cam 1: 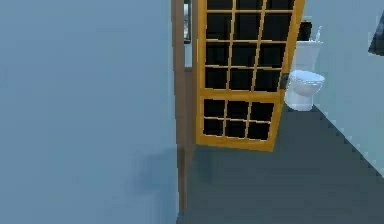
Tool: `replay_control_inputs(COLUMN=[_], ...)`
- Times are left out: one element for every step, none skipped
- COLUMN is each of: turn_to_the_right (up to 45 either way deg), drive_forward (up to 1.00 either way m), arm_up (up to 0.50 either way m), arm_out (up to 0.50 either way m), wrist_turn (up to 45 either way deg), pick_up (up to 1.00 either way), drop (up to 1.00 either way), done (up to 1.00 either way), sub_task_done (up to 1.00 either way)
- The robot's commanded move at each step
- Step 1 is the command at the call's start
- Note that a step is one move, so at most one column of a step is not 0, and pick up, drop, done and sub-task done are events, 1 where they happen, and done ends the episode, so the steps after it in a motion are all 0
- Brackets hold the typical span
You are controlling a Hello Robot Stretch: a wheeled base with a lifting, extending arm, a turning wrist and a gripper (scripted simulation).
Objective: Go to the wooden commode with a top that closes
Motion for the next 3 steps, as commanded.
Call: replay_control_inputs(turn_to_the_right=[24.0,0.0,15.0], drive_forward=[0.00,0.35,0.00], arm_up=[0.00,0.00,0.00], arm_out=[0.00,0.00,0.00], wrist_turn=[0.0,0.0,0.0], pick_up=[0.00,0.00,0.00], drop=[0.00,0.00,0.00], done=[0.00,0.00,0.00], sub_task_done=[0.00,0.00,0.00])
